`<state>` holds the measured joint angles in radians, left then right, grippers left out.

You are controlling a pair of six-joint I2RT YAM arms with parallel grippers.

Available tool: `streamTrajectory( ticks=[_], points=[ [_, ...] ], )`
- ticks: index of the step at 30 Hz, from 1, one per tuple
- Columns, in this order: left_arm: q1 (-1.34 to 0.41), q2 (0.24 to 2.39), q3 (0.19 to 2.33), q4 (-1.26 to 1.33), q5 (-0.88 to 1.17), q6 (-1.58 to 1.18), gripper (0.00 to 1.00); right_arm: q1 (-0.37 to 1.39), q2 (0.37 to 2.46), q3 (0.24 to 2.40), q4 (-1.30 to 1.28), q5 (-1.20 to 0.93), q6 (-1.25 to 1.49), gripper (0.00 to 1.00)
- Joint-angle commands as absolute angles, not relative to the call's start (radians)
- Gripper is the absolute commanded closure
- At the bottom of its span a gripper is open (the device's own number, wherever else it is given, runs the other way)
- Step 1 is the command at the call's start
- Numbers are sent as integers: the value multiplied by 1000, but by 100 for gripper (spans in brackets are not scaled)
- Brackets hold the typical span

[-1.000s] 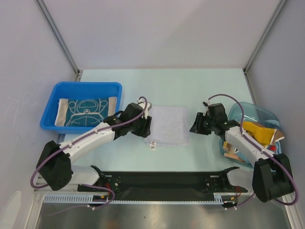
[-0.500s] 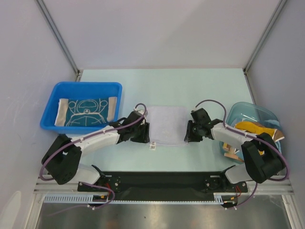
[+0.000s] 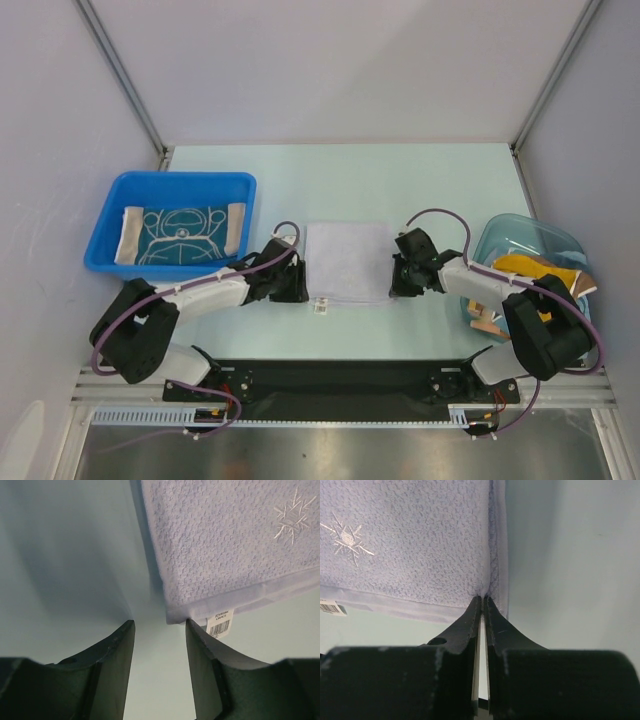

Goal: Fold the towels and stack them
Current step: Fold the towel

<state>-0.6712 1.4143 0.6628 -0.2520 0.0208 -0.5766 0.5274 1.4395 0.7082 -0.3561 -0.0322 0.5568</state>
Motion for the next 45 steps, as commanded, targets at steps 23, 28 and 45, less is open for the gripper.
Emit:
streamTrajectory(
  ticks=[23, 28, 45],
  points=[
    [-630, 1336, 606, -144, 49, -733, 52, 555, 1444, 713, -310, -15, 537, 98],
    [-632, 1368, 609, -123, 57, -742, 52, 555, 1437, 712, -313, -8, 534, 99],
    [-630, 1433, 630, -103, 41, -755, 70, 555, 1434, 710, -334, 46, 514, 100]
  ],
)
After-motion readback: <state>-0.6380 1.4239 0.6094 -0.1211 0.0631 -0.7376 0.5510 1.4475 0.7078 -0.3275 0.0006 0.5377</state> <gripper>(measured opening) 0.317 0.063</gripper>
